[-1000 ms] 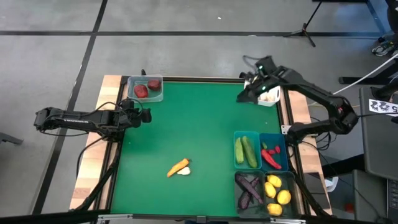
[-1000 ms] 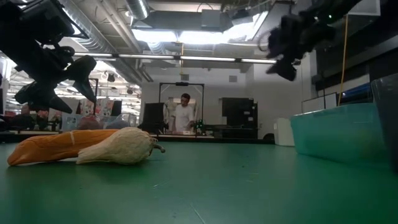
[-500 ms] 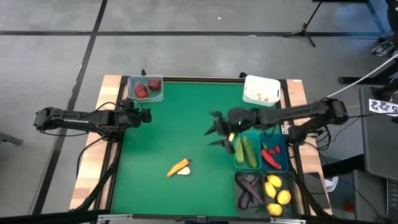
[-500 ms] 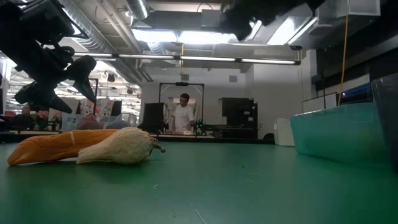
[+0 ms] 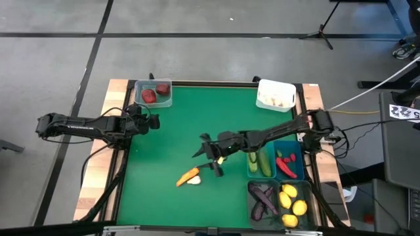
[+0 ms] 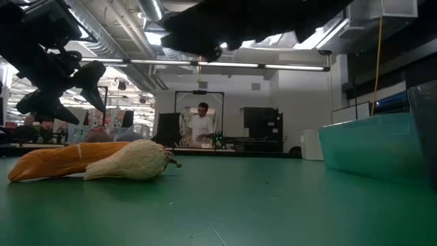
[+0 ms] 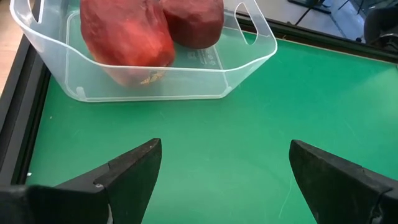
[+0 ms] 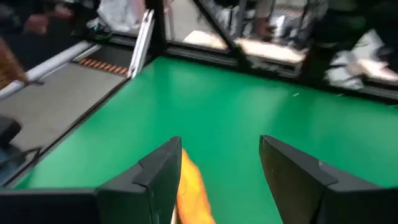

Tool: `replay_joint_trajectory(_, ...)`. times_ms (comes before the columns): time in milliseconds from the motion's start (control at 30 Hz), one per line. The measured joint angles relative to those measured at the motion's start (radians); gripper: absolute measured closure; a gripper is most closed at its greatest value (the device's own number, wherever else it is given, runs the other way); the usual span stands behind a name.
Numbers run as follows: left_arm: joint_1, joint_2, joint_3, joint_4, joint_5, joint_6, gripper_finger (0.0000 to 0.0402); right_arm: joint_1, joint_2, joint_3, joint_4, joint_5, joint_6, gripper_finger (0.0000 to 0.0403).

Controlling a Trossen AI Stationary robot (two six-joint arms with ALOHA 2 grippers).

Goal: Sort produce into baskets
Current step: Put the orange pepper into the blue bin

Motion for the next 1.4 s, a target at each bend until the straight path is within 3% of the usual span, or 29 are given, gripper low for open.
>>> replay_joint_trajectory(533, 0.000, 0.034, 0.000, 0.004, -0.001, 0.000, 0.0057, 0.053, 0.315, 0.311, -0.083, -0.105, -0.001, 0.0189)
replay_joint_trajectory(1033, 0.000, 0.035, 0.000, 0.006, 0.000, 0.000, 0.0057, 0.019, 0.437, 0.329, -0.093, -0.060, -0.005, 0.0189)
replay_joint_trajectory(1400, 0.000, 0.035, 0.000, 0.006, 0.000, -0.002, 0.0057, -0.012, 0.443, 0.329, -0.166, -0.062, -0.002, 0.0189)
